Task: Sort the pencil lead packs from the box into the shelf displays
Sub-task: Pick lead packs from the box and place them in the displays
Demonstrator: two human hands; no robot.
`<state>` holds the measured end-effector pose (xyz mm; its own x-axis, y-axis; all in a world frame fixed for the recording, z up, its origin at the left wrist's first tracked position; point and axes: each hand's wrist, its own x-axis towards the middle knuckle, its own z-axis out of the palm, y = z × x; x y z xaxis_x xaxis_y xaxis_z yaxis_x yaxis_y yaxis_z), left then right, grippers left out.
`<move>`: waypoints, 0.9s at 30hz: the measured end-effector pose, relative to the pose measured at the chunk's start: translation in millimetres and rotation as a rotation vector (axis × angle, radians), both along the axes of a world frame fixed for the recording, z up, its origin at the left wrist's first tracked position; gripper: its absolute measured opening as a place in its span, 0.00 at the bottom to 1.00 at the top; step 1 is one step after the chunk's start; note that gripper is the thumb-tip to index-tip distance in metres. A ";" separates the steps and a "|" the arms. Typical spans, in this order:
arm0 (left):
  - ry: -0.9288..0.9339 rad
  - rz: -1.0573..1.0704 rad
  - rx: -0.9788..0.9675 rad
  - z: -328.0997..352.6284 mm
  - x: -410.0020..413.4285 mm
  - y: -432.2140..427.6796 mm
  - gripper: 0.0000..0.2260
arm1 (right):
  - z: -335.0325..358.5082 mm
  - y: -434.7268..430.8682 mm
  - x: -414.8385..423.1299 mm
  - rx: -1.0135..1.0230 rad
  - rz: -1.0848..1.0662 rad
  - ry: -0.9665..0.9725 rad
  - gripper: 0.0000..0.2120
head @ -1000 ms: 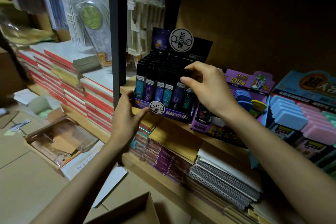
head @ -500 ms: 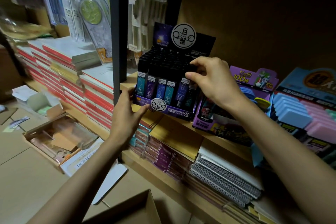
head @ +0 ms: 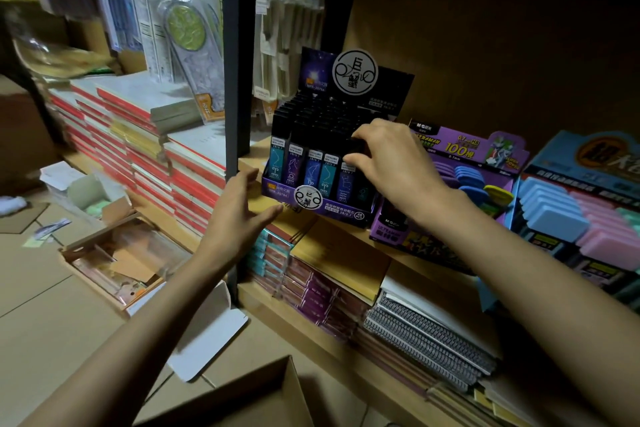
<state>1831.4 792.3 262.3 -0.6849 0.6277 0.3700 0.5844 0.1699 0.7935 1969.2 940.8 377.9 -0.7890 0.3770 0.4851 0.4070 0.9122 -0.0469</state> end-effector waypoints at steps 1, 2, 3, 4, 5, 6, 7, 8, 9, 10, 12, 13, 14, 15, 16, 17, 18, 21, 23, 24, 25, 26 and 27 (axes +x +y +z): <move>0.021 0.015 -0.020 1.7 -1.2 -6.5 0.29 | -1.0 -1.6 1.2 0.058 -0.005 -0.005 0.15; 0.042 0.026 -0.039 3.8 -2.0 -13.8 0.27 | -2.4 -3.0 3.0 0.120 -0.004 0.001 0.16; 0.061 0.032 -0.060 6.1 -2.2 -22.0 0.26 | -4.1 -4.0 5.2 0.185 -0.005 0.006 0.16; 0.080 0.036 -0.084 8.5 -2.0 -30.7 0.24 | -5.6 -4.5 7.4 0.245 -0.011 0.005 0.17; 0.098 0.039 -0.108 10.9 -1.0 -40.2 0.23 | -6.1 -4.7 9.4 0.286 -0.020 -0.003 0.17; 0.114 0.039 -0.128 13.1 1.0 -50.1 0.23 | -5.9 -4.5 11.3 0.299 -0.028 -0.020 0.18; 0.128 0.036 -0.145 15.5 4.7 -59.9 0.22 | -4.4 -4.2 12.9 0.284 -0.032 -0.043 0.19; 0.142 0.032 -0.160 17.6 9.4 -70.0 0.22 | -2.2 -4.0 14.5 0.249 -0.027 -0.064 0.21; 0.157 0.029 -0.174 19.8 14.8 -80.1 0.21 | 0.6 -4.0 16.6 0.210 -0.014 -0.079 0.23; 0.168 0.028 -0.188 21.6 20.7 -89.8 0.21 | 3.7 -4.8 19.5 0.185 0.001 -0.086 0.25; 0.181 0.021 -0.206 24.1 33.2 -109.2 0.20 | 11.4 -10.1 27.9 0.182 0.038 -0.061 0.25; 0.182 0.013 -0.213 24.6 39.6 -118.1 0.19 | 15.1 -14.8 33.2 0.188 0.067 -0.033 0.23; 0.180 0.001 -0.224 24.1 45.8 -126.6 0.17 | 17.9 -20.6 39.2 0.179 0.107 -0.010 0.20; 0.175 -0.014 -0.240 22.8 52.2 -134.8 0.16 | 19.5 -28.0 45.3 0.142 0.158 -0.001 0.18; 0.165 -0.032 -0.261 20.7 58.5 -142.1 0.13 | 19.2 -36.8 51.9 0.074 0.217 -0.010 0.16; 0.150 -0.052 -0.282 17.4 64.5 -148.3 0.11 | 16.7 -46.8 58.2 -0.019 0.273 -0.040 0.14; 0.129 -0.072 -0.303 12.1 70.2 -154.2 0.09 | 11.0 -57.2 64.3 -0.116 0.321 -0.092 0.13; 0.048 -0.077 -0.353 -18.4 89.1 -170.2 0.05 | -25.3 -87.1 79.1 -0.293 0.398 -0.341 0.12; -0.045 -0.053 -0.387 -49.7 100.6 -180.8 0.05 | -62.6 -104.3 87.4 -0.351 0.415 -0.487 0.12; -0.104 -0.045 -0.416 -67.2 104.9 -185.8 0.05 | -83.4 -111.4 91.8 -0.382 0.419 -0.534 0.11; -0.167 -0.037 -0.456 -85.6 108.7 -190.7 0.07 | -105.4 -117.6 95.5 -0.423 0.414 -0.571 0.11; -0.221 -0.029 -0.500 -105.7 111.8 -196.1 0.08 | -128.4 -123.1 99.3 -0.475 0.403 -0.606 0.11; -0.260 -0.018 -0.540 -126.5 114.7 -201.6 0.10 | -151.8 -127.9 102.0 -0.522 0.392 -0.643 0.11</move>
<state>1946.1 590.7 135.7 -0.6975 0.6928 -0.1828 0.3896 0.5808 0.7147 2071.2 812.9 226.1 -0.9658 0.0729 -0.2488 0.1628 0.9173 -0.3633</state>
